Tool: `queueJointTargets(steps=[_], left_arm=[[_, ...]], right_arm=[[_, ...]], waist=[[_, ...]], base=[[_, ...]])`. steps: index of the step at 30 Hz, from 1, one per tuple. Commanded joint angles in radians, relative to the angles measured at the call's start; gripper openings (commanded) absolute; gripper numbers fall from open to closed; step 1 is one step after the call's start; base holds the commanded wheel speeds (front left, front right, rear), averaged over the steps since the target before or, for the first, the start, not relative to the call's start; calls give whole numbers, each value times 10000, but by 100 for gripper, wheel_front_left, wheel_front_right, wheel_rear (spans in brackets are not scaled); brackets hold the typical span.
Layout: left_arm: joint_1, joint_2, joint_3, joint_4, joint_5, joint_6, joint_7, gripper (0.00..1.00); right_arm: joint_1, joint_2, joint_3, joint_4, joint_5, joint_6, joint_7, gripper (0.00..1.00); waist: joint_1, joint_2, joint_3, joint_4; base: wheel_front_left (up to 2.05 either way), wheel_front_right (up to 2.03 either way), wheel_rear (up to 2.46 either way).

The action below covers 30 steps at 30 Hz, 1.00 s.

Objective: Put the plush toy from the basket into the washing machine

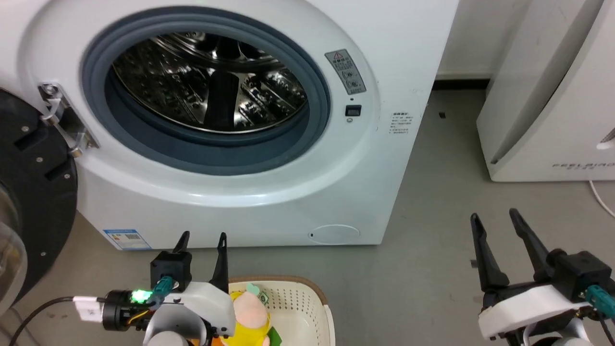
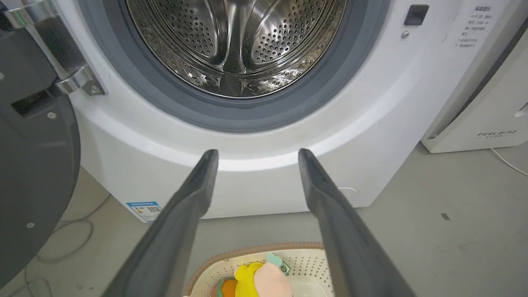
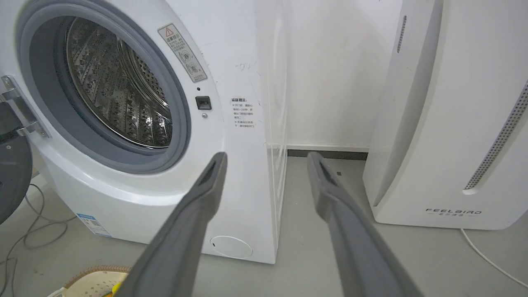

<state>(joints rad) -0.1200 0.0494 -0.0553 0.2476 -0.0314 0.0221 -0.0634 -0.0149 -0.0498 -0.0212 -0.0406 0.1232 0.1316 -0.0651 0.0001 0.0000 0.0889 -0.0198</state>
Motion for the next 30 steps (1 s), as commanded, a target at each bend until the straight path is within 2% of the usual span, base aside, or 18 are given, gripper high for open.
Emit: queueJointTargets(steps=[1,13,30], left_arm=[[-221,5,-53,241,-63,-41,-96,100],[-1355,147,-292,2304,-287,-223,208,100],[-2769,518,-520,4122,-714,-40,810,100]], right_arm=[[-173,-1,-8,-75,123,-3,-88,100],[-766,-2,27,-278,557,-4,-338,100],[-1642,-2,-57,-735,1172,-5,-691,100]], waist=[[-1,0,161,-77],[-1,0,1450,-447],[-1,0,3601,-750]], base=[[0,0,0],[0,0,0],[0,0,0]])
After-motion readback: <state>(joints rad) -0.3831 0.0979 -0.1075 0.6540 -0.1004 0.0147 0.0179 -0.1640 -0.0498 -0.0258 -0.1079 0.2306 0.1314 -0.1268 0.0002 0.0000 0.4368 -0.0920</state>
